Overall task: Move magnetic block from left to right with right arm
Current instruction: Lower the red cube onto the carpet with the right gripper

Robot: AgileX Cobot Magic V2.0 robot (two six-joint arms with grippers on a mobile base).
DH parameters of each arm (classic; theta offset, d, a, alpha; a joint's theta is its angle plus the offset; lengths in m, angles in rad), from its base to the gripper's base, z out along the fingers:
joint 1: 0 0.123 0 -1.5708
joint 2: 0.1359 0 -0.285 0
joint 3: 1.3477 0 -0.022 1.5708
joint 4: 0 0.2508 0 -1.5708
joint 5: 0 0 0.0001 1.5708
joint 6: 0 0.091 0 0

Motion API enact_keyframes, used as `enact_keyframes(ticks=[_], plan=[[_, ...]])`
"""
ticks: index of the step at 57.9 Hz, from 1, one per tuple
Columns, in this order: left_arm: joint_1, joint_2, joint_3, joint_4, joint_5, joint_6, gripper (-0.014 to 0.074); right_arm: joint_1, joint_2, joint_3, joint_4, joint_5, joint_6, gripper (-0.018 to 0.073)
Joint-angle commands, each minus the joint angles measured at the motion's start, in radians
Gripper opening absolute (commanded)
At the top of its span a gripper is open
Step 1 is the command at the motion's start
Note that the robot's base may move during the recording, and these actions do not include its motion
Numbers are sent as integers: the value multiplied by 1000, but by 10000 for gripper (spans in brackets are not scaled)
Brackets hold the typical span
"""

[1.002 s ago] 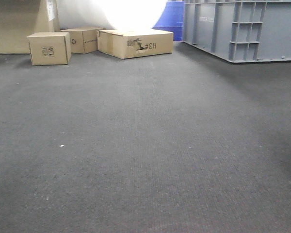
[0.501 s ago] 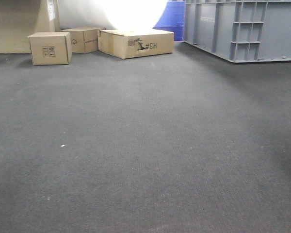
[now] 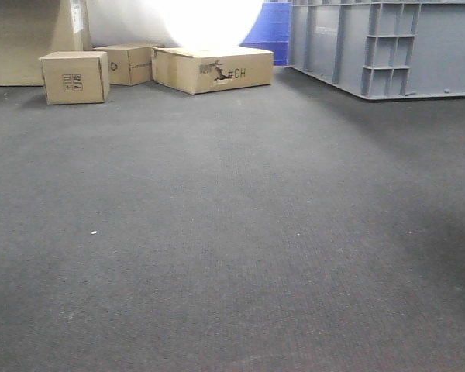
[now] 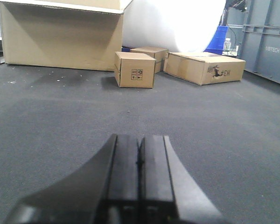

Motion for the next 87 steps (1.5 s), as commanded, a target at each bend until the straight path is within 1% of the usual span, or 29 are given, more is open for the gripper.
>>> enact_keyframes(ticks=[1, 5, 8, 18, 25, 32, 43, 53, 59, 68, 73, 82, 84, 87], plan=[[-5, -7, 8, -5, -87, -2, -126, 71, 105, -75, -18, -56, -3, 251], [-5, -7, 8, -5, -87, -2, -126, 138, 196, -101, -22, -54, 6, 253], [-5, -7, 8, -5, -87, -2, -126, 182, 259, -123, -22, -47, 43, 255], [-5, -7, 8, -5, -87, -2, -126, 325, 468, -222, -44, -17, 254, 282], [-5, -7, 8, -5, -87, -2, -126, 415, 621, -336, -96, 64, 373, 286], [-5, -7, 8, -5, -87, -2, -126, 480, 758, -476, -122, 188, 453, 286], [-5, -7, 8, -5, -87, -2, -126, 526, 961, -709, -121, 364, 546, 286], [-5, -7, 8, -5, -87, -2, -126, 554, 1096, -891, -107, 535, 554, 284], [-5, -7, 8, -5, -87, -2, -126, 567, 1146, -975, -95, 584, 554, 284], [-5, -7, 8, -5, -87, -2, -126, 573, 1175, -1016, -70, 590, 572, 292], [-5, -7, 8, -5, -87, -2, -126, 573, 1174, -1016, -70, 588, 576, 352], [-5, -7, 8, -5, -87, -2, -126, 573, 1168, -1016, -70, 588, 576, 545], [-5, -7, 8, -5, -87, -2, -126, 573, 1164, -1016, -70, 587, 576, 576], [-5, -7, 8, -5, -87, -2, -126, 573, 1156, -1016, -70, 583, 576, 598]])
